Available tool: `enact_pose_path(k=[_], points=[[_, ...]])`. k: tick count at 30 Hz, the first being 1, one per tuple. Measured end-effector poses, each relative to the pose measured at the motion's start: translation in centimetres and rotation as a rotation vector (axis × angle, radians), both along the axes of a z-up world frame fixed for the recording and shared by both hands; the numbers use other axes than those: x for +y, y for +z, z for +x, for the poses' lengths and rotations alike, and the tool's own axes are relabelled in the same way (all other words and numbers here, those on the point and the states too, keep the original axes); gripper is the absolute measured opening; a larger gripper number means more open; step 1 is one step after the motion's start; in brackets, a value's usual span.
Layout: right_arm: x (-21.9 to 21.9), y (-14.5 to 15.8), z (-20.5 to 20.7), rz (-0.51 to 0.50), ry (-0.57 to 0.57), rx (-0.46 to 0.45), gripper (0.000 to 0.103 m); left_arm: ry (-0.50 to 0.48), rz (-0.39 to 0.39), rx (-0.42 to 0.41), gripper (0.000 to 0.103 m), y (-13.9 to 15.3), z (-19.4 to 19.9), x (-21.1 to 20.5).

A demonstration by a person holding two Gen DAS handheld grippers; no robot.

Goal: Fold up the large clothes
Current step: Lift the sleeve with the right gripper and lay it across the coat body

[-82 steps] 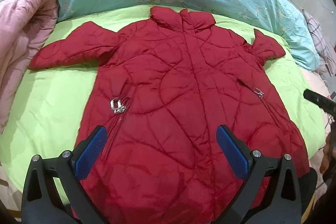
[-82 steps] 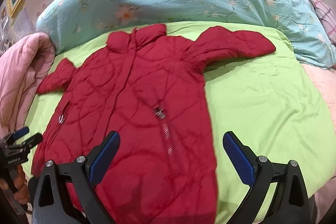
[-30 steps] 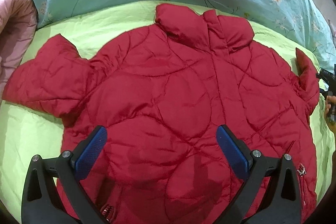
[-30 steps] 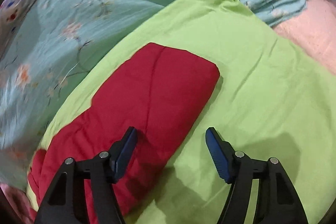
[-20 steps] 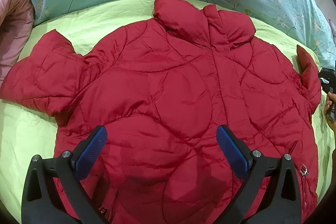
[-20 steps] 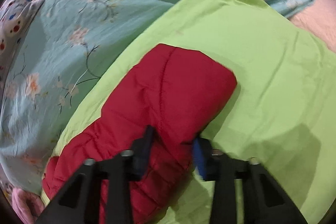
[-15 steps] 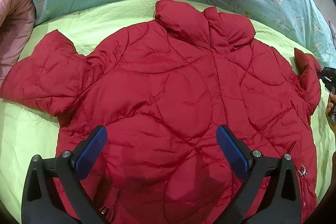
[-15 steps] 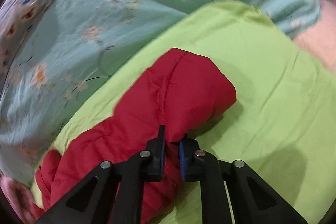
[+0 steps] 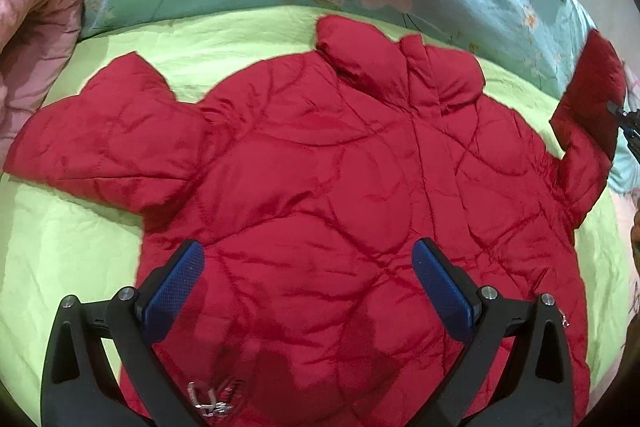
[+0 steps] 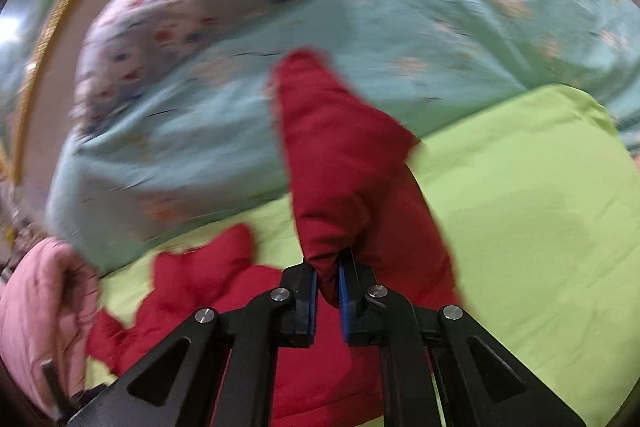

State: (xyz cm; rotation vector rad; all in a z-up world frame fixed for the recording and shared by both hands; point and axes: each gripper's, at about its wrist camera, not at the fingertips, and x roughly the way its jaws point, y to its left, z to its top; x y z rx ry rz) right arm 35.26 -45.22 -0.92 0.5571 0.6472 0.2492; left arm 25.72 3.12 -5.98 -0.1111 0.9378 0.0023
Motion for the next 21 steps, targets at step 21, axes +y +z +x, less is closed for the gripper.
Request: enact_pose_path(k=[21], points=[[31.7, 0.1, -3.8, -0.132, 0.547, -0.002, 0.008, 0.084, -0.249, -0.013, 0.103, 1.6, -2.5, 9.7]])
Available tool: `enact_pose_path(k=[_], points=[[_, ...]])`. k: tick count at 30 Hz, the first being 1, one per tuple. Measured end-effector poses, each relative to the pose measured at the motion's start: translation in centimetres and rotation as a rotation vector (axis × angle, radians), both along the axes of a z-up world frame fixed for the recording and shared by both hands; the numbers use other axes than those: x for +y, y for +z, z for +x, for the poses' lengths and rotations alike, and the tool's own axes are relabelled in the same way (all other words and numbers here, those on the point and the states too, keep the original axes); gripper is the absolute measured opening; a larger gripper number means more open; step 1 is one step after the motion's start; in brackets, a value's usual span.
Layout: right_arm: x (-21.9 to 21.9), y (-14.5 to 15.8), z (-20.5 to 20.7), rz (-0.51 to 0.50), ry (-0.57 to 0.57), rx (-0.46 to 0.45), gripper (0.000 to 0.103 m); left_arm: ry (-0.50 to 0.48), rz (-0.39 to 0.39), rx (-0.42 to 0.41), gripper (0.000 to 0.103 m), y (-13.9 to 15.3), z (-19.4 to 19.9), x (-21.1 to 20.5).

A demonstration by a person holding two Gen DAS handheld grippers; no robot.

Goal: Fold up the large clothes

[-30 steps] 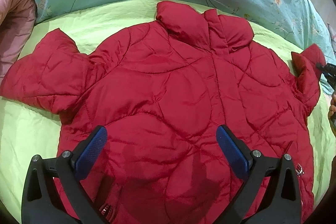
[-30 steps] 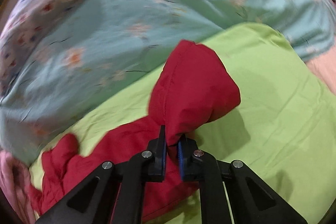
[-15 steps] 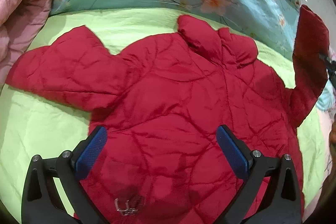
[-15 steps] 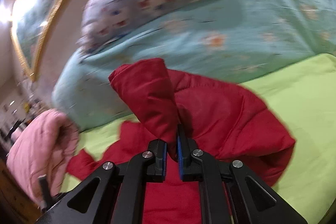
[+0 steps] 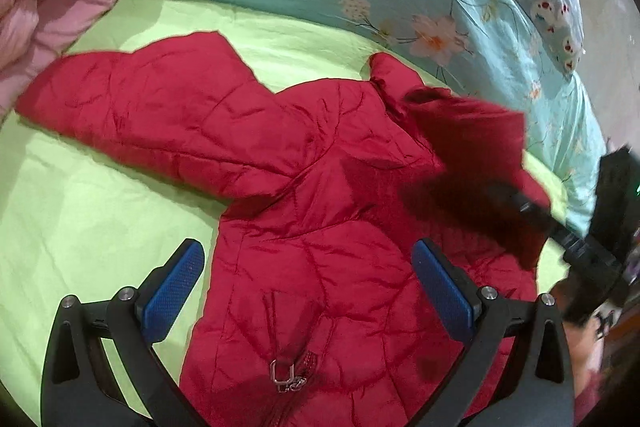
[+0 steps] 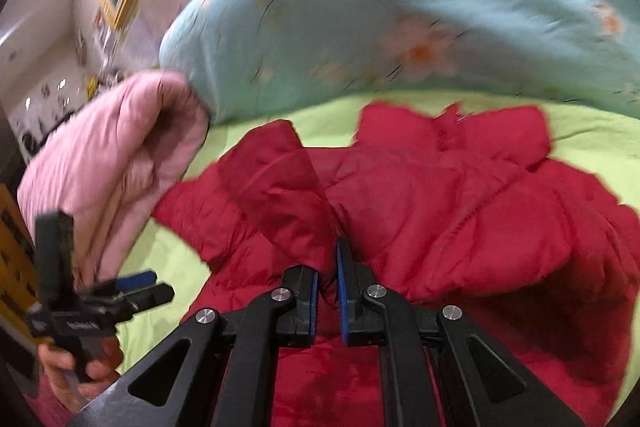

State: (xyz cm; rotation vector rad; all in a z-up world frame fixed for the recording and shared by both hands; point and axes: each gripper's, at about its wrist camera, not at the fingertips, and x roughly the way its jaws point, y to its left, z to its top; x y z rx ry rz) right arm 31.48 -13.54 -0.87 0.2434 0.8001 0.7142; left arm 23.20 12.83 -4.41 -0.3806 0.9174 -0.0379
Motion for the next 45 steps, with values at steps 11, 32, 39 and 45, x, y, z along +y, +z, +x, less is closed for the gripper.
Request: enact_pose_path(k=[11, 32, 39, 45], points=[[3.7, -5.1, -2.0, -0.105, 0.047, 0.071, 0.016, -0.078, -0.201, 0.034, 0.103, -0.9, 2.7, 0.1], [-0.8, -4.0, -7.2, -0.144, 0.074, 0.005, 0.07, -0.246, -0.339, 0.184, 0.064, -5.5, 8.4, -4.4], [-7.9, -2.9, -7.5, -0.086, -0.078, 0.023, 0.07, -0.282, -0.252, 0.111, 0.011, -3.9, 8.3, -5.2], [-15.6, -1.5, -4.0, -0.044, -0.336, 0.053, 0.071, -0.235, -0.074, 0.088, 0.01, -3.6, 8.6, -2.2]])
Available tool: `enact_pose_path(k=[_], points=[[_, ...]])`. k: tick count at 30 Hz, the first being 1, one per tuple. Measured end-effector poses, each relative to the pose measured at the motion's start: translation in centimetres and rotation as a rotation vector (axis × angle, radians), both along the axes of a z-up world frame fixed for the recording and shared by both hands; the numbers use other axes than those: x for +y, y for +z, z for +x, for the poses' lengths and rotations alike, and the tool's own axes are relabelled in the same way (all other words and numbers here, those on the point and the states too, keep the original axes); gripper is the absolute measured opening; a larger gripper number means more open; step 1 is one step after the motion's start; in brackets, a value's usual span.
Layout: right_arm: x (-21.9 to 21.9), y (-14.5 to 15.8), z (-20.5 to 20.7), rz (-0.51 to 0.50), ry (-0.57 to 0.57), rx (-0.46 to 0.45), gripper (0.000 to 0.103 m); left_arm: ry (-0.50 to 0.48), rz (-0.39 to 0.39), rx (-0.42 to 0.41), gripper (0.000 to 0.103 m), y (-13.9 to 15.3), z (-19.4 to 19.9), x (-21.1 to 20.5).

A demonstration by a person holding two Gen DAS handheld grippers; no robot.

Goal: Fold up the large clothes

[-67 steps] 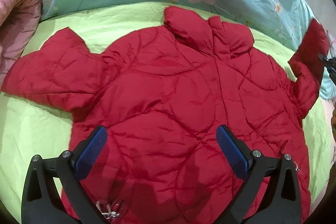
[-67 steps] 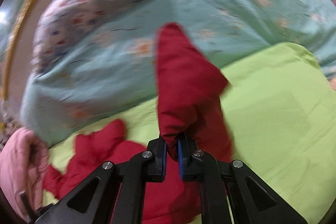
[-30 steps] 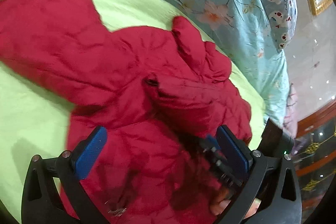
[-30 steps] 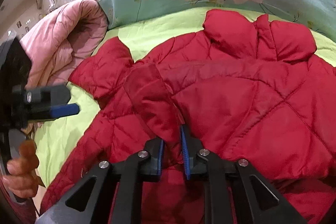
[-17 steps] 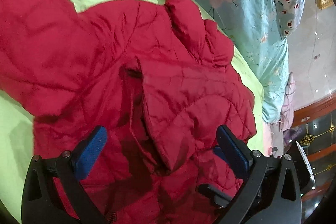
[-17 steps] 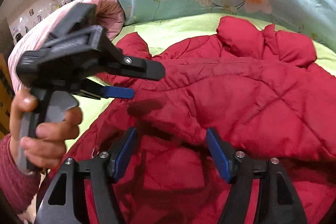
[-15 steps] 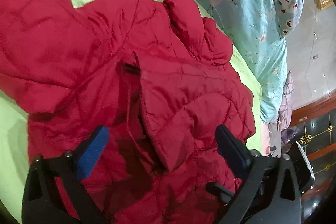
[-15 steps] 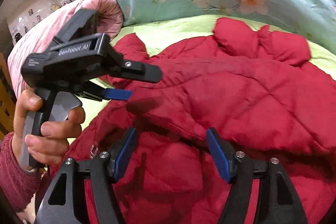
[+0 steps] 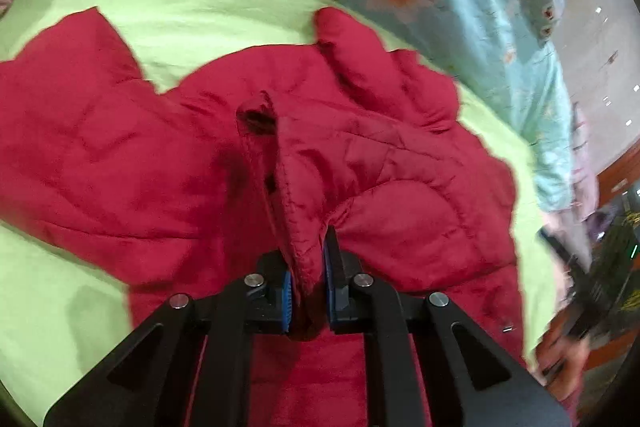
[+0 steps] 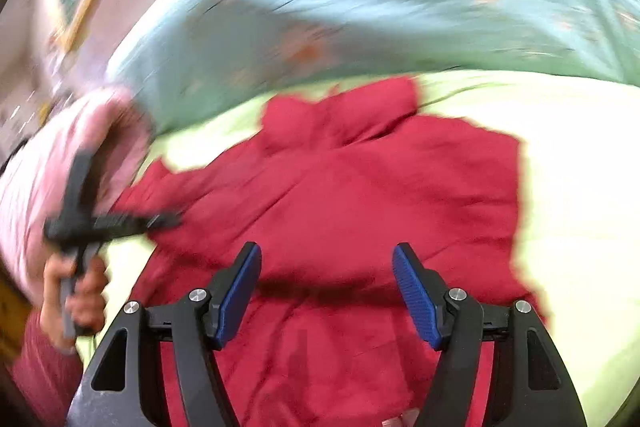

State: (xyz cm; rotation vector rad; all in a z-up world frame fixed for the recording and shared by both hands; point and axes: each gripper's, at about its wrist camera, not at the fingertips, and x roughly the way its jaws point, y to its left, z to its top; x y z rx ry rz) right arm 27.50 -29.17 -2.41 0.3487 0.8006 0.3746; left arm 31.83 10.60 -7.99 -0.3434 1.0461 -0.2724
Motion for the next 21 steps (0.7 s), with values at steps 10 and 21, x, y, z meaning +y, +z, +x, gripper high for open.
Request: enact_pose_path(k=[10, 21], points=[[1.4, -3.8, 7.4, -0.162, 0.02, 0.071, 0.067, 0.004, 0.005, 0.041, 0.011, -2.5, -0.3, 1.2], [1.7, -4.7, 7.3, -0.163, -0.015, 0.091, 0.067, -0.009, 0.031, 0.07, 0.012, -3.7, 0.5, 0.1]])
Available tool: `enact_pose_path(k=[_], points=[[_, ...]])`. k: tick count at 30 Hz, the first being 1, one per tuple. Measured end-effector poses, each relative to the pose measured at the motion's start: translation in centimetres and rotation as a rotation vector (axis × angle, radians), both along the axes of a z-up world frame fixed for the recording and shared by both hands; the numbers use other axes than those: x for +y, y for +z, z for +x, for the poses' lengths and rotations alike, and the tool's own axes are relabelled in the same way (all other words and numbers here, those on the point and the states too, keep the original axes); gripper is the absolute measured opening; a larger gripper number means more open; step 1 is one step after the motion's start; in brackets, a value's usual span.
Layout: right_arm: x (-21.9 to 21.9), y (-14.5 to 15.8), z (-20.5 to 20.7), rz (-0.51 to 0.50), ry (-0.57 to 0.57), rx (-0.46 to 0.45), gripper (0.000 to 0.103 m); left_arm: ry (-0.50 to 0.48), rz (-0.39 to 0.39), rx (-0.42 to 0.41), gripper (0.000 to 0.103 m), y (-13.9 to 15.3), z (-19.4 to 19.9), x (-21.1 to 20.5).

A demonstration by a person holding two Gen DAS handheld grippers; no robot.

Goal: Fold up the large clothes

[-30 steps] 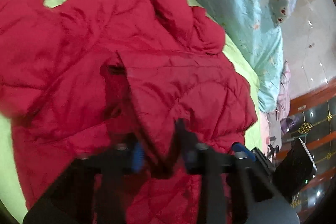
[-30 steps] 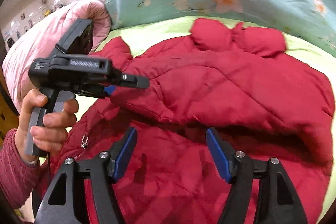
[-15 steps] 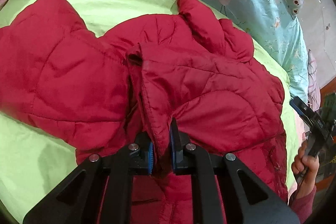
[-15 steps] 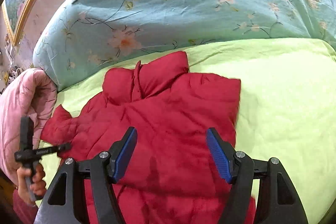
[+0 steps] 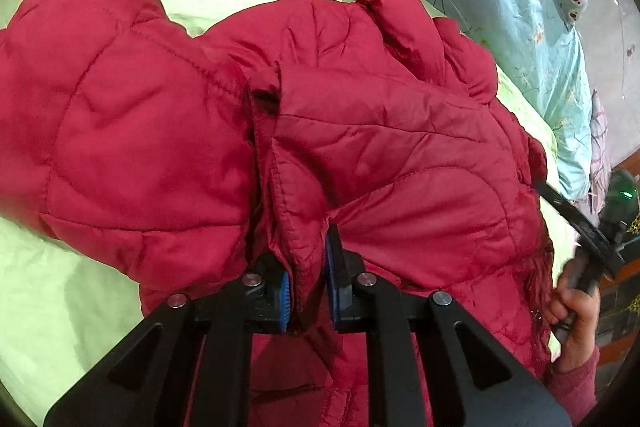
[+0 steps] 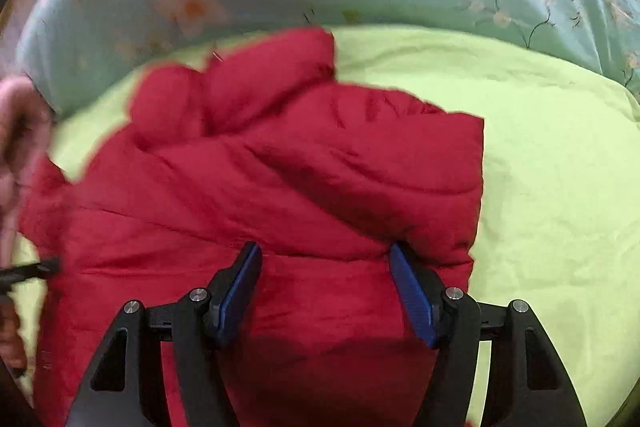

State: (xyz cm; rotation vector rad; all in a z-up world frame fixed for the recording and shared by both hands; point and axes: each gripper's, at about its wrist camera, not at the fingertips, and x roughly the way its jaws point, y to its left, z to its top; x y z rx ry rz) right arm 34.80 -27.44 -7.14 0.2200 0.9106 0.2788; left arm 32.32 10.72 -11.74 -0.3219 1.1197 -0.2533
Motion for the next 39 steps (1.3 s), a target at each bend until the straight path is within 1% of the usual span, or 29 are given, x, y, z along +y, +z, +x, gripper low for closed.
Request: enact_pose_path(k=[2, 3, 5, 6, 7, 9, 13, 15, 17, 21, 22, 24, 29, 33, 37, 39], points=[[1.1, 0.7, -1.2, -0.04, 0.035, -0.026, 0.068, -0.001, 0.012, 0.0, 0.013, 0.0, 0.1, -0.3], [1.8, 0.4, -1.4, -0.068, 0.054, -0.021, 0.069, -0.001, 0.022, -0.001, 0.014, -0.1, 0.1, -0.4], [2.7, -1.5, -0.6, -0.106, 0.077, 0.034, 0.069, 0.0, 0.03, -0.005, 0.015, -0.2, 0.0, -0.5], [2.8, -2.9, -0.1, -0.109, 0.082, 0.071, 0.069, 0.0, 0.028, -0.007, 0.016, -0.2, 0.0, -0.5], [2.7, -3.8, 0.3, -0.089, 0.084, 0.089, 0.069, 0.001, 0.026, -0.01, 0.016, -0.3, -0.1, -0.5], [2.4, -4.3, 0.6, -0.068, 0.072, 0.087, 0.07, 0.0, 0.025, -0.017, 0.017, -0.6, 0.0, -0.5], [3.3, -4.3, 0.5, -0.137, 0.078, 0.078, 0.07, 0.011, 0.001, -0.017, 0.018, -1.2, -0.2, 0.0], [3.5, -4.5, 0.6, -0.142, 0.075, 0.08, 0.07, 0.019, -0.011, -0.017, 0.02, -0.9, -0.5, 0.2], [3.2, -4.4, 0.6, -0.142, 0.066, 0.083, 0.07, 0.024, -0.015, -0.041, 0.025, -0.2, -1.4, 0.6], [2.9, -2.9, -0.5, -0.134, 0.047, 0.056, 0.068, 0.056, -0.042, -0.078, 0.042, 1.2, -3.8, 2.5], [2.7, -2.5, -0.9, -0.117, 0.044, 0.05, 0.068, 0.068, -0.041, -0.092, 0.043, 1.6, -4.5, 3.3], [2.5, -1.7, -1.5, -0.088, 0.036, 0.035, 0.068, 0.088, -0.063, -0.113, 0.043, 2.1, -5.6, 4.8], [3.7, 0.3, -3.4, -0.046, 0.061, -0.008, 0.068, 0.212, -0.078, -0.124, 0.043, 2.3, -6.9, 9.3], [5.3, 1.4, -4.9, -0.026, 0.092, -0.033, 0.068, 0.346, -0.091, -0.154, 0.042, 2.1, -7.5, 13.6], [6.5, 2.5, -6.6, -0.009, 0.127, -0.057, 0.068, 0.477, -0.16, -0.13, 0.042, 0.8, -7.3, 18.5], [7.0, 2.8, -7.2, -0.007, 0.142, -0.06, 0.068, 0.521, -0.171, -0.118, 0.042, 0.1, -7.2, 20.4]])
